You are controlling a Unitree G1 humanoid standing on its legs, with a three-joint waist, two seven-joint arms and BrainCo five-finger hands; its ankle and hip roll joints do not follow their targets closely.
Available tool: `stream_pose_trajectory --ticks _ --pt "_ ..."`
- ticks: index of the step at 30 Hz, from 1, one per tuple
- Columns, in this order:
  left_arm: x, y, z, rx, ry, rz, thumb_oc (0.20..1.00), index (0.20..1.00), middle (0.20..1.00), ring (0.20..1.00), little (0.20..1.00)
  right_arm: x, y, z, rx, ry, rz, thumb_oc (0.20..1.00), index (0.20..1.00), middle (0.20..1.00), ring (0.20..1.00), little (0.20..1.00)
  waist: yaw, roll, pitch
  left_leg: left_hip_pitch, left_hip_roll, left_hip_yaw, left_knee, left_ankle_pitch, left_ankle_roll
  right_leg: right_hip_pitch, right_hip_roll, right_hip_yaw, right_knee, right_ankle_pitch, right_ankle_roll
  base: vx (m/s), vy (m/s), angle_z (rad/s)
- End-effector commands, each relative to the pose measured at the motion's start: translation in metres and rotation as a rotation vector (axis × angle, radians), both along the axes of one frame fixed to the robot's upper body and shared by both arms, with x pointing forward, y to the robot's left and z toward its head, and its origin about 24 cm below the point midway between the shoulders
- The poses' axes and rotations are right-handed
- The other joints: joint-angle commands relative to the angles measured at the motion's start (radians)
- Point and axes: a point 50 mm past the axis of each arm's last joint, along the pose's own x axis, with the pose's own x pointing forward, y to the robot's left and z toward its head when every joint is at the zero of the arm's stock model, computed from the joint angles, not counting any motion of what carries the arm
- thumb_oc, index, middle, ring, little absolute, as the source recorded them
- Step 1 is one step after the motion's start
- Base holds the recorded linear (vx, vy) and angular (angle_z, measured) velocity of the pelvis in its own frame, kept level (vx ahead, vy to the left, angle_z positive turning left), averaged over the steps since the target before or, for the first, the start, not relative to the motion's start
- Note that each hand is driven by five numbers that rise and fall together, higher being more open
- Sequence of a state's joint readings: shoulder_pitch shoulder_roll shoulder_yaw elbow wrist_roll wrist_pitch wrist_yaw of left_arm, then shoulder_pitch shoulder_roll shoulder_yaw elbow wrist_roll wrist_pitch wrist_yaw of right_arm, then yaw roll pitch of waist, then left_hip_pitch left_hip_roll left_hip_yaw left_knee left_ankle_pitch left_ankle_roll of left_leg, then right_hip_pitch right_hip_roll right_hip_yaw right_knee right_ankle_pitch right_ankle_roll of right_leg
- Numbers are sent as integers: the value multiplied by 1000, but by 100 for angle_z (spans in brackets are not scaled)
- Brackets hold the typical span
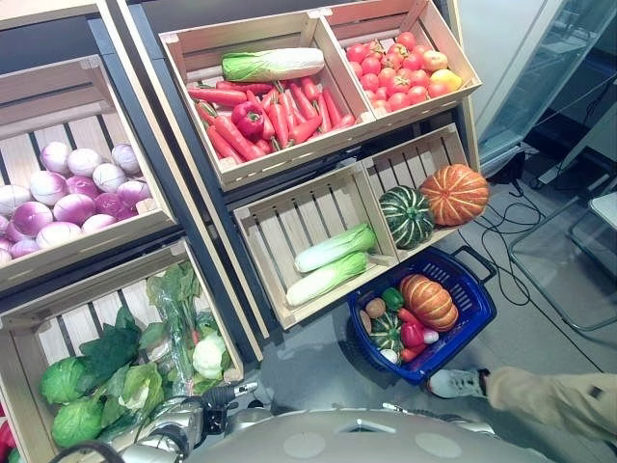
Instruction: Pick up fruits and vegetables into the basket
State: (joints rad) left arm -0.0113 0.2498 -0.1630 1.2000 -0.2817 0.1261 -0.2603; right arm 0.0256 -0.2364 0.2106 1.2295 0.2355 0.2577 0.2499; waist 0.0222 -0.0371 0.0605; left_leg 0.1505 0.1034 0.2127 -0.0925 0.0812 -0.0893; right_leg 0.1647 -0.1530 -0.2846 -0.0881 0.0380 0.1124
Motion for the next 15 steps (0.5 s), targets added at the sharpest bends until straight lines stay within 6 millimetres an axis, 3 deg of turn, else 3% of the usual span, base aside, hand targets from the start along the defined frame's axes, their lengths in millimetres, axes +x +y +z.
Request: stream_pose_trajectory --ticks 1,15 --pt "15 -24 -2 -52 -7 -36 1000 1000 1000 1000 1000 10 13 -1 49 17 22 1000 1000 1000 1000 1000 -3 -9 49 35 -38 25 28 -148 57 -9 -33 -15 54 -28 38 150 -284 63" --pt "32 -28 4 -37 -135 -148 1000 1000 1000 1000 1000 24 13 1 52 -84 37 1000 1000 1000 1000 1000 -10 -6 57 31 -34 18 22 -141 55 -18 -30 -3 61 -30 40 5 -2 0"
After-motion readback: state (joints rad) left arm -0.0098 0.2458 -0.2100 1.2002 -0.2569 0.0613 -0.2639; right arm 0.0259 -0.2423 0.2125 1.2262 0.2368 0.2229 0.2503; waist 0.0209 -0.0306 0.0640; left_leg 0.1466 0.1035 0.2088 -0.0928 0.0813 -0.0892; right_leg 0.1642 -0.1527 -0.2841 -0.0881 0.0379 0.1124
